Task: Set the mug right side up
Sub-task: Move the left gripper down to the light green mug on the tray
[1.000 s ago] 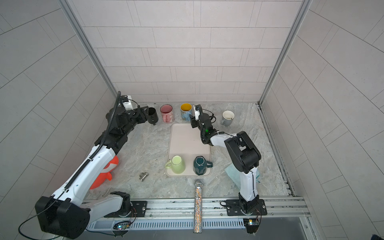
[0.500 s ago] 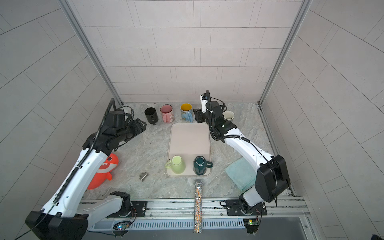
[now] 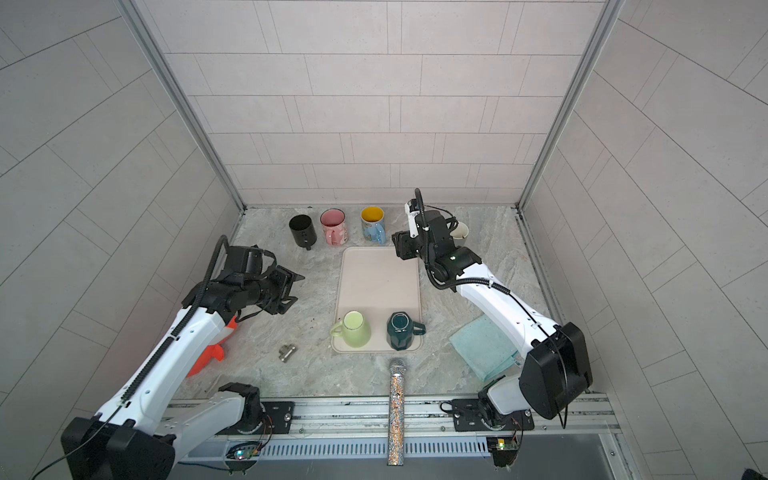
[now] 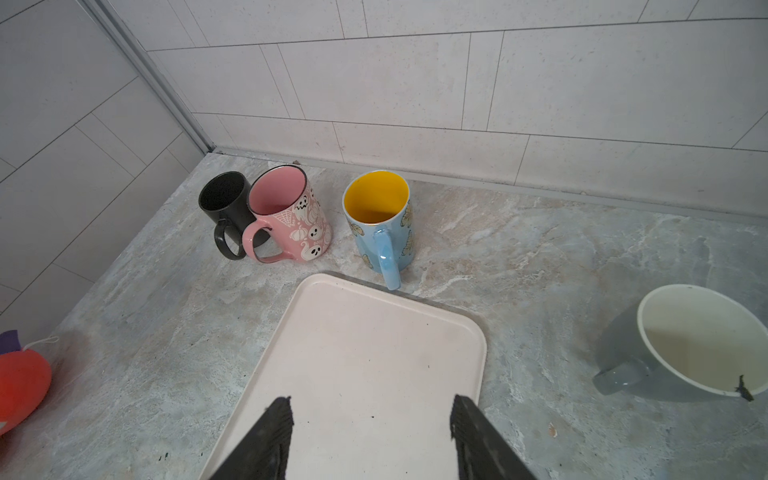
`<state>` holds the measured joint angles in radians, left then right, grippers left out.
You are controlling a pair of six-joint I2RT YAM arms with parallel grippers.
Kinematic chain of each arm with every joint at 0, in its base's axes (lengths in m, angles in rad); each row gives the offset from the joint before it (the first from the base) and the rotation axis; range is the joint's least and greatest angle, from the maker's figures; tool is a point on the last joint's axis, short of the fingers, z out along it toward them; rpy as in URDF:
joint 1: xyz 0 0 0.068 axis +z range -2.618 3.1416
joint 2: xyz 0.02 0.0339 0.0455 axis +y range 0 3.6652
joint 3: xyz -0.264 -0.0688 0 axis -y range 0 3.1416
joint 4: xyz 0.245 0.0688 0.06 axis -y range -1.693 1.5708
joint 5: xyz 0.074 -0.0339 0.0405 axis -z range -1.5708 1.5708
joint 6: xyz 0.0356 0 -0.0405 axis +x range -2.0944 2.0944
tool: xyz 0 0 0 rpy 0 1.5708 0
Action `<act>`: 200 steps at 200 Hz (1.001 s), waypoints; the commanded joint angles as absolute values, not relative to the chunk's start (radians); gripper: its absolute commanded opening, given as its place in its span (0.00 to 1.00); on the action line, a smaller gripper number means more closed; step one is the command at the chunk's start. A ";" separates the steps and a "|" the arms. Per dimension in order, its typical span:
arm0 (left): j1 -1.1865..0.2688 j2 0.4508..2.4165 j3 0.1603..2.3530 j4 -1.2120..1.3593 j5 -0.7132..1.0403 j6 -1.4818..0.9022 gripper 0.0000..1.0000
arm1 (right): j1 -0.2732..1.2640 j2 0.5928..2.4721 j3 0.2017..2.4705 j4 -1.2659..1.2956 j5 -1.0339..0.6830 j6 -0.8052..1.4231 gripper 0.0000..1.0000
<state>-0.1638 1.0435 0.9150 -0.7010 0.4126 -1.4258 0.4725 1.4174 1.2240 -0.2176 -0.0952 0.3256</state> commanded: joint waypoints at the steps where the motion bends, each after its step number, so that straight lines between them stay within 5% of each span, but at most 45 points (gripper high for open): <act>1: -0.161 0.986 0.856 -0.725 0.416 -1.657 0.65 | 0.469 1.424 1.230 -0.236 -0.129 0.345 0.62; 67: -0.168 0.860 0.764 -0.792 0.295 -1.952 0.65 | 0.408 1.431 1.213 -0.243 -0.165 0.380 0.63; 200: -0.319 1.211 0.800 -0.608 0.415 -2.018 0.65 | 0.336 1.502 1.237 -0.268 -0.243 0.431 0.63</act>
